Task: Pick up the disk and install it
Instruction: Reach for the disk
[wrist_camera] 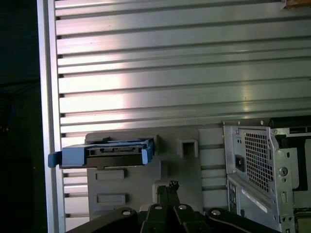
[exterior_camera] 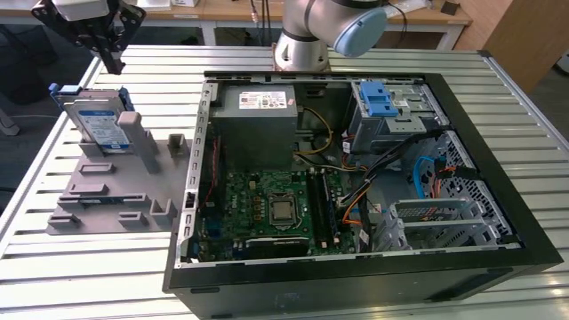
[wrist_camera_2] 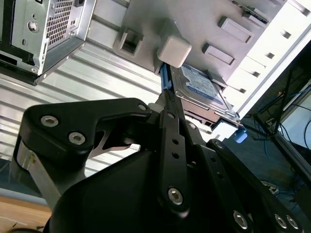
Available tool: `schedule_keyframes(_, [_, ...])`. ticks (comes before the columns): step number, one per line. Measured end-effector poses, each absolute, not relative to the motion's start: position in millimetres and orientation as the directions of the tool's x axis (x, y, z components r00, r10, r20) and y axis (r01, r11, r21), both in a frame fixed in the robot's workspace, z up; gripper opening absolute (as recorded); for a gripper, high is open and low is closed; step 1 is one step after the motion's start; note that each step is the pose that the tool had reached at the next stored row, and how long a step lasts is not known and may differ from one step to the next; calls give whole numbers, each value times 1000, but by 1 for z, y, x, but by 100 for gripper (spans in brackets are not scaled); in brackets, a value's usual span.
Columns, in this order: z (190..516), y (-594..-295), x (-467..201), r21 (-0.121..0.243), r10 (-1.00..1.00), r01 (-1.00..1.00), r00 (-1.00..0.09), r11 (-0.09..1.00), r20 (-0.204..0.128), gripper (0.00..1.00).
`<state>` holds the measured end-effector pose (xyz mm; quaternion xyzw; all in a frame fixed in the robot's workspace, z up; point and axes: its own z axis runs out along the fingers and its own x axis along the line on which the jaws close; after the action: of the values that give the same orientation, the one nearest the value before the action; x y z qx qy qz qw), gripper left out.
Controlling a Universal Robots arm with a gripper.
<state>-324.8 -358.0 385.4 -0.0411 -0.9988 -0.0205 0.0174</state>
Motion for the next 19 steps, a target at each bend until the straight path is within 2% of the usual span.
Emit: schedule_keyframes(19, [381, -354, -366, 39, 82, 83, -996, 996, 39, 11])
